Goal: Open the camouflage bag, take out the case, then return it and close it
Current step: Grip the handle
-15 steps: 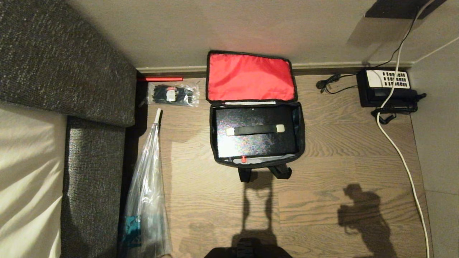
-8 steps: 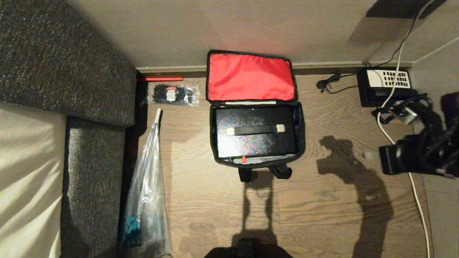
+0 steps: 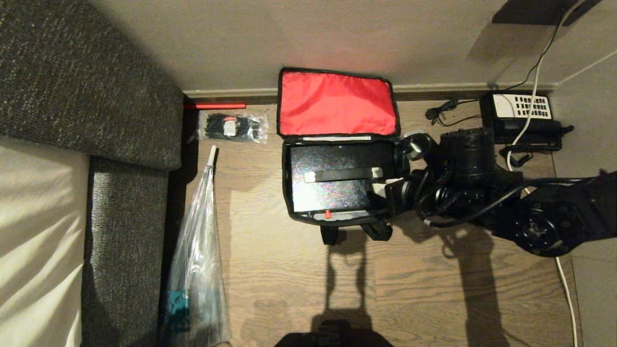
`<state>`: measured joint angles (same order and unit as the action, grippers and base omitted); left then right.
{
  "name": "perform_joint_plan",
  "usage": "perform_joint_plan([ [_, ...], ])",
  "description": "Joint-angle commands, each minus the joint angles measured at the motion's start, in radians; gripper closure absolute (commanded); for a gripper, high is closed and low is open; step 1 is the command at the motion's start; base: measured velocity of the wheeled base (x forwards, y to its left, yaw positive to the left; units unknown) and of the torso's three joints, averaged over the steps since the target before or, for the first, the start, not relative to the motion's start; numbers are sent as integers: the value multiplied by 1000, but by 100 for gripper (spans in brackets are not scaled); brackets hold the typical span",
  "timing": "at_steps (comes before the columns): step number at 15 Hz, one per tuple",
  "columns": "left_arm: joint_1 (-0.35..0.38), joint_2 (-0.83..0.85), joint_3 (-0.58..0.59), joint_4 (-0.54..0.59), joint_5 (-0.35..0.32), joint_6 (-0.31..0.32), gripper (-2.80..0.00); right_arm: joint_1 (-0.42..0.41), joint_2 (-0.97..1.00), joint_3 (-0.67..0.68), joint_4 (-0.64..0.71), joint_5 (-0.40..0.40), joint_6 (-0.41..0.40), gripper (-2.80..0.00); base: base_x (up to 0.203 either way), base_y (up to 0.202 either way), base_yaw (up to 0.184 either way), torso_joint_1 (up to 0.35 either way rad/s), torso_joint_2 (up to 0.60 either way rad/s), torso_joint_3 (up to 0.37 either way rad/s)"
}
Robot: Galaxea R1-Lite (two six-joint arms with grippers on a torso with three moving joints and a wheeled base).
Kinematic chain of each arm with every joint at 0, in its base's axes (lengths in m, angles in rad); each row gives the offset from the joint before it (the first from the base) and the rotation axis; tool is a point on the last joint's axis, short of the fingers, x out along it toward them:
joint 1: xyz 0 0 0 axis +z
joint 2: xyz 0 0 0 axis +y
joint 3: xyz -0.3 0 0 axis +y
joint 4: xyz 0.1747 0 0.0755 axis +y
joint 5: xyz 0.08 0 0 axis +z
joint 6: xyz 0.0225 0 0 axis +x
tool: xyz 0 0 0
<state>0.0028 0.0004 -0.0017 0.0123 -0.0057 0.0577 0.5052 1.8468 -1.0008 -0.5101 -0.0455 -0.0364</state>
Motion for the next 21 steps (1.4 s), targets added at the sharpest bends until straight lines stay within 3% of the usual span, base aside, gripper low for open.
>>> perform_joint_plan([
  [1,0,-2,0,0,0,1,0,30,59,-10,-7,-37,-50,-280,0,0,0,0,0,0],
  [3,0,-2,0,0,0,-1,0,71,71,-1,-35,-119,-87,-280,0,0,0,0,0,0],
  [4,0,-2,0,0,0,1,0,106,93,1,-95,-215,-124,-280,0,0,0,0,0,0],
  [6,0,-2,0,0,0,1,0,171,122,5,-193,-394,-253,-280,0,0,0,0,0,0],
  [7,0,-2,0,0,0,-1,0,202,138,8,-248,-431,-299,-280,0,0,0,0,0,0],
  [9,0,-2,0,0,0,-1,0,223,168,37,-336,-459,-448,-280,0,0,0,0,0,0],
  [12,0,-2,0,0,0,1,0,222,187,101,-478,-468,-757,-280,0,0,0,0,0,0],
  [16,0,-2,0,0,-1,1,0,187,288,155,-770,-480,-1328,-280,0,0,0,0,0,0],
  [18,0,-2,0,0,0,0,0,185,365,95,-919,-526,-1476,-280,0,0,0,0,0,0],
  [21,0,-2,0,0,0,1,0,207,440,-16,-989,-662,-1503,-280,0,0,0,0,0,0],
])
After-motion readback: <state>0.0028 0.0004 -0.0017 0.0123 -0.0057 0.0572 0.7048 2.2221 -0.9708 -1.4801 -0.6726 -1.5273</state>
